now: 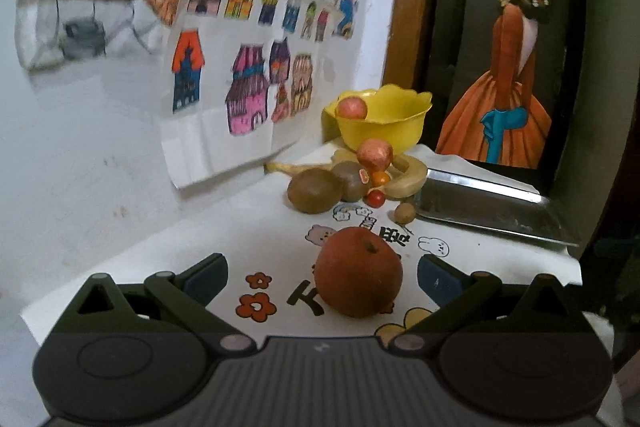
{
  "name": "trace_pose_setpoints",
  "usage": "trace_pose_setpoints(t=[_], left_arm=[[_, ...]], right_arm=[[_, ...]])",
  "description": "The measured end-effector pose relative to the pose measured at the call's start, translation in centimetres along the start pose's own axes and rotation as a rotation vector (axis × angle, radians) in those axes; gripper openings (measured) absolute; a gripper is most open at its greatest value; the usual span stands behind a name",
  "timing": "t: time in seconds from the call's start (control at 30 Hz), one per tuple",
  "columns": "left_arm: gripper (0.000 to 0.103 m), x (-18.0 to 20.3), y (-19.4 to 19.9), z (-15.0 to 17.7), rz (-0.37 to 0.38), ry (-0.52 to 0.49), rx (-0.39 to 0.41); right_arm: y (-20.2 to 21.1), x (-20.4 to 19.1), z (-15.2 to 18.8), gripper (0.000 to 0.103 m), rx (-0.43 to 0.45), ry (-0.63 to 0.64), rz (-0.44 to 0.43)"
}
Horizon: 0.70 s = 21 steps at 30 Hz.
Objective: Organize fruits
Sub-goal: 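Move the left tool to the large red apple while the right tool approaches the small brown fruit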
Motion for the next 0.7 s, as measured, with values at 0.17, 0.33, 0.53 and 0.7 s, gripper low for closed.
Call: trace_pose_setpoints(t=[0.17,0.33,0.53,0.7], left_arm=[[0.103,-0.7,-1.9,0.0,0.002,0.029,-0.024],[0.103,-0.5,-3.8,0.6,0.007,0.015,-0.061],[0.103,0.1,-5.8,0.8,0.009,-0.02,-0.102],[0.103,0.5,-7.3,1.0,0.008,-0.045,-0.142]], right_arm=[[-2.5,-0.4,-1.5,0.102,0.03,0.073,0.017],[-6.7,0.6,-3.1,0.102,0.0,0.041,-0.03],[-12.3,0.3,-4.8,0.096,-0.055,-0.001,-0.123],[-15.9,-0.7,-5.4,0.091,-0.079,0.008,-0.174]])
Point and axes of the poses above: each gripper's, at about its wrist camera, not at the fingertips, and y roughly against the way its jaws point, x to its right, z to its underside, the point moved 7 cm from there along -y, roughly the way its jaws point, and after that the axes turned 14 degrees about z, right-handed, at the moved point
